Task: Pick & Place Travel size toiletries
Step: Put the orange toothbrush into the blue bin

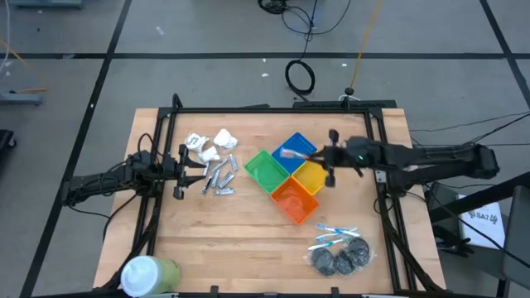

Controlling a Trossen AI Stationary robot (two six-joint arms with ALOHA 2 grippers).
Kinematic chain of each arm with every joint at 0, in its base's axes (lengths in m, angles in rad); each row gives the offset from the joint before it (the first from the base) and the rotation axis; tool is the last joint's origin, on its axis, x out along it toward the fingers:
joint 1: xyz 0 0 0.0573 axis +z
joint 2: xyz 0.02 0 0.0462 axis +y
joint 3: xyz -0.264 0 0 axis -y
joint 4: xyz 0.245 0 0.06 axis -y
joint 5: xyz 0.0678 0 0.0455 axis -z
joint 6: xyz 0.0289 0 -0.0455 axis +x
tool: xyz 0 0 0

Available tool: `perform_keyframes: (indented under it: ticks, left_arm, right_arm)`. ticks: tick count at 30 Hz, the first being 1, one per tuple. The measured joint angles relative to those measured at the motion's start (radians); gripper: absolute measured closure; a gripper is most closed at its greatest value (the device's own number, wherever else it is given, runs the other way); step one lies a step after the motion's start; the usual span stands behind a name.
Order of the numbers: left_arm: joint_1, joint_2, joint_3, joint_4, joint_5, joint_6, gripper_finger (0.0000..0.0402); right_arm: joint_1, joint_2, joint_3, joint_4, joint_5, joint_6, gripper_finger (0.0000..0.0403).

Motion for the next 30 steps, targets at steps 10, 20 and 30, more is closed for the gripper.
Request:
perform_keyframes:
  ticks: [10, 20, 30]
  left_arm:
    - [0.0, 0.0, 0.0, 0.0, 0.0, 0.0, 0.0243]
    - [0.0, 0.0, 0.0, 0.0, 0.0, 0.0, 0.0243]
    - [0.0, 0.0, 0.0, 0.0, 0.0, 0.0, 0.0243]
  right_arm:
    - [-0.295, 0.284, 0.016, 0.112, -0.235, -0.395, 0.0389]
    - [-0.332, 0.46, 0.016, 0.212, -0.286, -0.495, 0.038]
    - [-0.33, 0.465, 0.016, 0.23, -0.214, -0.432, 0.0354]
